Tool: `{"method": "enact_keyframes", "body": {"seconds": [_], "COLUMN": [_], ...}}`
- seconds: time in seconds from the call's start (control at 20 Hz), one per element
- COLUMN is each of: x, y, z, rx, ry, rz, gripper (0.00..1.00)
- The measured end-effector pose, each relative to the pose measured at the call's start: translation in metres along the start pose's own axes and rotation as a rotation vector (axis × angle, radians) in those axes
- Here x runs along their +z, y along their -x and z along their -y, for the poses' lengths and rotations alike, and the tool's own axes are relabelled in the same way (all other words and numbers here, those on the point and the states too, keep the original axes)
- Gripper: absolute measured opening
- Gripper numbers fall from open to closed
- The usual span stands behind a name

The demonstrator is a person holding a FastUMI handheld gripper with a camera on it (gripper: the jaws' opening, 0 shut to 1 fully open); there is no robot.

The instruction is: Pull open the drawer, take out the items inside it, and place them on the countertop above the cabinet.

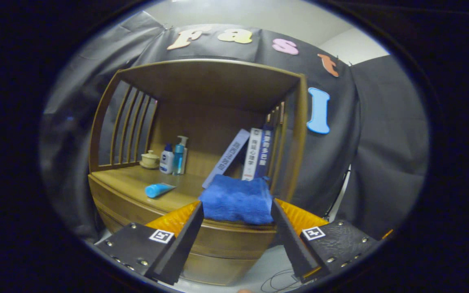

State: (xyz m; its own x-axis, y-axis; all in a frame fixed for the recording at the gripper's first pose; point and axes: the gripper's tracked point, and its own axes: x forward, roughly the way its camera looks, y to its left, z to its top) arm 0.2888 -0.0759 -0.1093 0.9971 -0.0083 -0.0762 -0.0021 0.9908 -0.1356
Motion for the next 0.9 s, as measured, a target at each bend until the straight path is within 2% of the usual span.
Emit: {"method": "enact_keyframes", "body": {"seconds": [0.2, 0.35, 0.5, 0.65, 0.9], "x": [0.003, 0.01, 0.021, -0.007, -0.039], "y": [0.031, 0.06, 0.092, 0.121, 0.142], "z": [0.065, 0.091, 0.106, 0.119, 0.122], "rx": [-0.024, -0.008, 0.034, 0.057, 0.052], "ry": [-0.021, -0.033, -0.11, -0.185, -0.262], "rz": [0.063, 0.171, 0.287, 0.242, 0.185], "gripper": [0.99, 0.99, 0.98, 0.98, 0.98]}}
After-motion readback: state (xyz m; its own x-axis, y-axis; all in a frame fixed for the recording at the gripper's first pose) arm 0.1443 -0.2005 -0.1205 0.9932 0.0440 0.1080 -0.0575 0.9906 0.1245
